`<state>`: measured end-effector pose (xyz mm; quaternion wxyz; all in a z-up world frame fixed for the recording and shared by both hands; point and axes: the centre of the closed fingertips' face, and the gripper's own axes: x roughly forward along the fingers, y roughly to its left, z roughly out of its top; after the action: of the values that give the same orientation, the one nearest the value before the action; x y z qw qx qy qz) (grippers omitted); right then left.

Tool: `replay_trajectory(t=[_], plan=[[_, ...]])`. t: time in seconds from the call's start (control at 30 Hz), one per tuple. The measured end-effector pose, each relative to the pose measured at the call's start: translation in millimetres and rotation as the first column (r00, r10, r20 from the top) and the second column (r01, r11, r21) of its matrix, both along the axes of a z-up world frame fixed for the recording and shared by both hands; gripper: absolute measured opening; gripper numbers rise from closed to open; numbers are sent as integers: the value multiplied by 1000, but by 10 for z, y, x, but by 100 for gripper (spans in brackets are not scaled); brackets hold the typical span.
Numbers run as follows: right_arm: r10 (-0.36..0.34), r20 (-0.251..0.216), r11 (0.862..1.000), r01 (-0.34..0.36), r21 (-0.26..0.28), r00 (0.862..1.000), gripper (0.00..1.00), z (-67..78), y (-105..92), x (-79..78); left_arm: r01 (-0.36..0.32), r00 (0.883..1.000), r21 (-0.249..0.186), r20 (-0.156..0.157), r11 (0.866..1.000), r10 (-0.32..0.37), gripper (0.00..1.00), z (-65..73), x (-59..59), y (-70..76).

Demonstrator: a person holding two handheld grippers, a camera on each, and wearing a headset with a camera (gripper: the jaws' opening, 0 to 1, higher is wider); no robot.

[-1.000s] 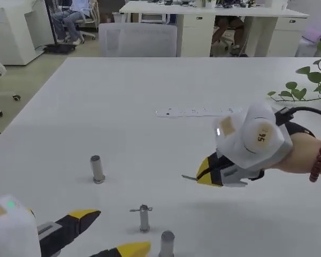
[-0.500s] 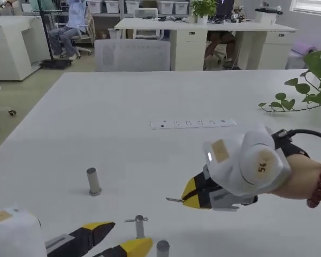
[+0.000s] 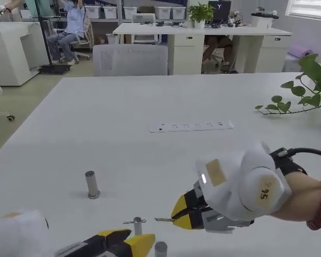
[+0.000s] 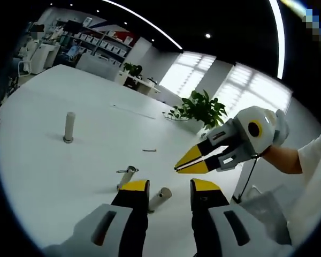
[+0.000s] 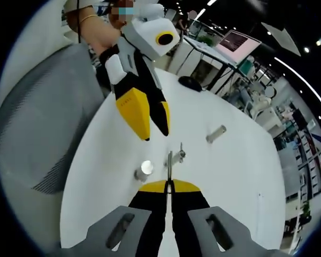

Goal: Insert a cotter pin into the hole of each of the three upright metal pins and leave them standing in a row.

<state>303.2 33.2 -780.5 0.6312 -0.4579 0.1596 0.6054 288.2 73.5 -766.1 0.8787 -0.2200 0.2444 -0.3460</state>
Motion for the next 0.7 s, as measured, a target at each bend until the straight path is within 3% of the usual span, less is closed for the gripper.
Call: replay_trajectory(t=[0.13, 0.4, 0.7], plan=[[19, 7, 1000, -19, 1, 1000, 2, 7, 30, -70, 10, 999, -46, -36, 999, -11, 25, 6, -14, -80], [48, 21, 999, -48, 7, 999, 2, 47, 75, -171, 26, 997, -87, -67, 996, -32, 20, 18, -29, -165], [72, 33, 997, -73, 16, 997, 2, 85, 130, -264, 41, 996, -99, -75, 994, -48, 11, 34, -57, -198]])
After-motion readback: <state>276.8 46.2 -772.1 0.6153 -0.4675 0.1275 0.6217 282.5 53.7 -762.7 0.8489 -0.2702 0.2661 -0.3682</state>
